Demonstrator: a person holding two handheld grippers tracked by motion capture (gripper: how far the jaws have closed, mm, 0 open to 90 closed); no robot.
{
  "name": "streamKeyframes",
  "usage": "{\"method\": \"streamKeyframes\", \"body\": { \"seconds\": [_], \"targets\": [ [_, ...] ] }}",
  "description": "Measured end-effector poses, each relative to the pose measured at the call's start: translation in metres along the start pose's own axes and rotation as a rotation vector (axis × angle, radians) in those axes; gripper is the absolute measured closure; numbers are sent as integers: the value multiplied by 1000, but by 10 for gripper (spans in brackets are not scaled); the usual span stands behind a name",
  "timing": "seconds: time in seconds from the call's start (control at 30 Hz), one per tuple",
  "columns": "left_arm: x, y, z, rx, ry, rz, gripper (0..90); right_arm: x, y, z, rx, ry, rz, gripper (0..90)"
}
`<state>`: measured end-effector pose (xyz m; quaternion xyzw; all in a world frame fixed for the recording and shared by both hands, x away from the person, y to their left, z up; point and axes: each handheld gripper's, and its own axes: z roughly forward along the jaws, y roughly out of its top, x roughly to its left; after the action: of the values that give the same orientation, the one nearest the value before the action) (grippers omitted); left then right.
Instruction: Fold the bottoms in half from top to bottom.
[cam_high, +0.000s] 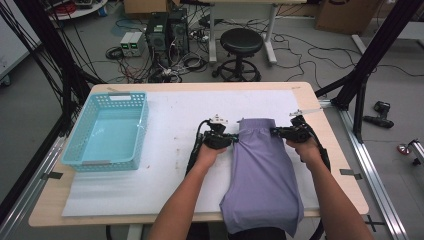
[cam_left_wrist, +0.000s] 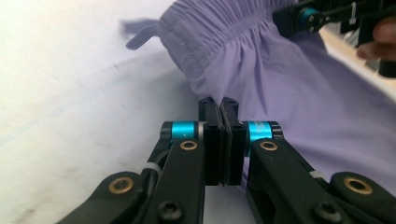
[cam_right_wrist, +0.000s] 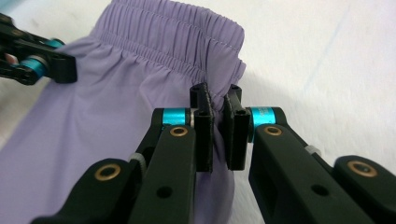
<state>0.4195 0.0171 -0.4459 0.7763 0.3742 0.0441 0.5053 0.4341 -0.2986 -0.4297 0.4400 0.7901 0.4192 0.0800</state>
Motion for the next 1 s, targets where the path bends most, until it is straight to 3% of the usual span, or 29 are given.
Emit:
{"method": "streamKeyframes", "body": {
  "seconds": [0.1,0.23,0.53,0.77,0.87,1.0],
  "targets": [
    [3,1,-4,-19,-1,7,886,2,3,0,-47,12,-13,848],
    [2,2,-8,-31,-12,20,886,5,4,-2,-64,16,-21,847],
    [-5,8,-21,-94,-30,56,886,17,6,-26,-135,19,-104,845],
    [2,17,-32,-111,-26,43,886,25,27,-27,-115,12,-140,844],
    [0,14,-31,-86,-42,35,880,23,29,-24,-103,20,-137,844],
    [-5,7,-34,-89,-64,37,874,24,25,-26,-84,45,-123,844]
  ]
}}
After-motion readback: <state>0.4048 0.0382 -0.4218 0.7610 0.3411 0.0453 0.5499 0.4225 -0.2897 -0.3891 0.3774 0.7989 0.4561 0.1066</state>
